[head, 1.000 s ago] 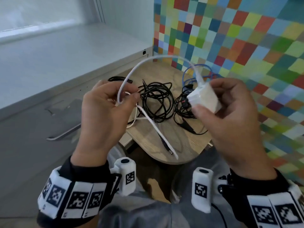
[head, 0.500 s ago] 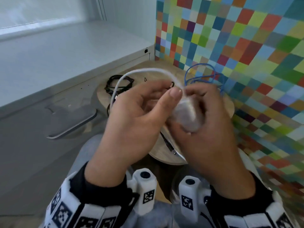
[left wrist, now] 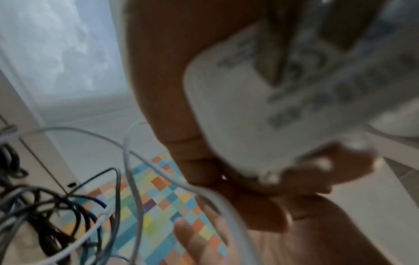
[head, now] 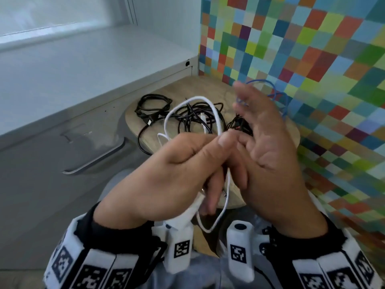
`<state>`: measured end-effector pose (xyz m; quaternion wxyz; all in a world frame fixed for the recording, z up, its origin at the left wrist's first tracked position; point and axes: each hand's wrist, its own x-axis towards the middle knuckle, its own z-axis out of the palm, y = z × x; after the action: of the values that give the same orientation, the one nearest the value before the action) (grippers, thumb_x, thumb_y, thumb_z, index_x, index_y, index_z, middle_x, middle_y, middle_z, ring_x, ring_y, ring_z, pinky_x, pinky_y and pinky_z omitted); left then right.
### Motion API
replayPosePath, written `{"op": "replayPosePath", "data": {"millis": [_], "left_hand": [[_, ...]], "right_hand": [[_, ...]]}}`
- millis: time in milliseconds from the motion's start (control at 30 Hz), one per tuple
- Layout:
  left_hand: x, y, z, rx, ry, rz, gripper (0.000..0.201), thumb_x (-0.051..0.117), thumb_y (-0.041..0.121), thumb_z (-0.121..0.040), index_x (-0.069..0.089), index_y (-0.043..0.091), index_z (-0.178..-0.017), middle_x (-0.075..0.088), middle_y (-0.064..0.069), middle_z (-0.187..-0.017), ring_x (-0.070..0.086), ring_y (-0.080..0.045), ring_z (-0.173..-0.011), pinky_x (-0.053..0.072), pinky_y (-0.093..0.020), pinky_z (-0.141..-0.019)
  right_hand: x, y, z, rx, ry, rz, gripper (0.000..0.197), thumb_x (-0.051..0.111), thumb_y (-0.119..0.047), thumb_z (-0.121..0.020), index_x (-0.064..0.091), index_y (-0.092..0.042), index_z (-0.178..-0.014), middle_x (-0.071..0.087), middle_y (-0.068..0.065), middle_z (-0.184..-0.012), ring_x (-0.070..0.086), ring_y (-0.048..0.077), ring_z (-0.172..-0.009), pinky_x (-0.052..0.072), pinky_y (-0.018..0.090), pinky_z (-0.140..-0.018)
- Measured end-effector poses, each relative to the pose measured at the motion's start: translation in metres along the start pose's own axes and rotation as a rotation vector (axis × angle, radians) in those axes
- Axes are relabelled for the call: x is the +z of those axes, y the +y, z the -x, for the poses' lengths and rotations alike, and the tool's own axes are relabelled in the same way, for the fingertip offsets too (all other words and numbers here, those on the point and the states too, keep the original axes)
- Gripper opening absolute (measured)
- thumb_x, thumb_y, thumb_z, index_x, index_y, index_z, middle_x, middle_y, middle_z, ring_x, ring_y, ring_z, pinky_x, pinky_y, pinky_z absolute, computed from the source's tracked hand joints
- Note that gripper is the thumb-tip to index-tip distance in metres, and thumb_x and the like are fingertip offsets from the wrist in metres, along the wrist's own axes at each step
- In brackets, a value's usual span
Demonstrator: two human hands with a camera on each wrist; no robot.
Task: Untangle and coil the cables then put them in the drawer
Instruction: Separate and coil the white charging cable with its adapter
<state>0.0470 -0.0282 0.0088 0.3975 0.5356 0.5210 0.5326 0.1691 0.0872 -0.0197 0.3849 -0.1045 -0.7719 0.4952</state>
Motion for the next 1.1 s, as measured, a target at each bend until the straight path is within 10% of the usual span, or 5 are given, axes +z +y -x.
{"op": "replayPosePath", "data": {"millis": [200,367,667,900,1100], "left_hand": [[-0.002,0.005,0.008,0.073,-0.151,0.243,0.05,0.046,0.038,-0.104,0.07,0.006,-0.075,0.057,-0.012,-0.045,0.05,-0.03,-0.034,0.05,-0.052,-0.054],[-0.024,0.002,0.008,0.135,0.03,0.195,0.045,0.049,0.036,-0.103,0.068,0.008,-0.073,0.059,-0.004,-0.048,0.046,-0.033,-0.035,0.038,-0.071,-0.054],[-0.016,-0.003,0.001,0.286,0.378,0.031,0.043,0.037,0.03,-0.104,0.067,0.018,-0.075,0.054,0.003,-0.053,0.048,-0.027,-0.044,0.038,-0.055,-0.05],[-0.056,-0.009,0.005,0.464,0.524,0.166,0.075,-0.004,0.015,-0.109,0.066,0.026,-0.086,0.052,0.014,-0.058,0.05,-0.005,-0.045,0.049,-0.028,-0.064],[-0.04,-0.01,-0.001,0.219,0.681,0.017,0.043,0.029,0.024,-0.112,0.068,0.012,-0.1,0.055,0.0,-0.058,0.05,-0.022,-0.045,0.047,-0.04,-0.06]], "right_hand": [[-0.013,0.0,0.002,0.081,-0.172,-0.112,0.013,0.066,-0.03,-0.093,0.063,-0.018,-0.098,0.057,-0.006,-0.149,0.038,0.015,-0.151,0.03,0.057,-0.121],[-0.016,-0.013,-0.003,0.113,-0.121,-0.51,0.012,0.057,-0.02,-0.096,0.048,-0.013,-0.094,0.058,0.001,-0.066,0.071,0.024,-0.077,0.056,0.044,-0.092],[-0.013,0.002,-0.006,0.042,0.027,0.194,0.024,0.071,-0.006,-0.095,0.071,-0.03,-0.095,0.07,-0.011,-0.089,0.067,0.009,-0.085,0.051,0.015,-0.074],[-0.043,0.025,-0.006,0.221,0.157,0.197,0.02,0.071,-0.015,-0.097,0.074,-0.031,-0.084,0.072,0.001,-0.082,0.064,0.019,-0.071,0.053,0.028,-0.064],[-0.048,0.023,-0.009,0.279,0.24,0.042,0.015,0.066,-0.013,-0.1,0.071,-0.02,-0.088,0.077,0.003,-0.084,0.078,0.018,-0.085,0.063,0.035,-0.082]]}}
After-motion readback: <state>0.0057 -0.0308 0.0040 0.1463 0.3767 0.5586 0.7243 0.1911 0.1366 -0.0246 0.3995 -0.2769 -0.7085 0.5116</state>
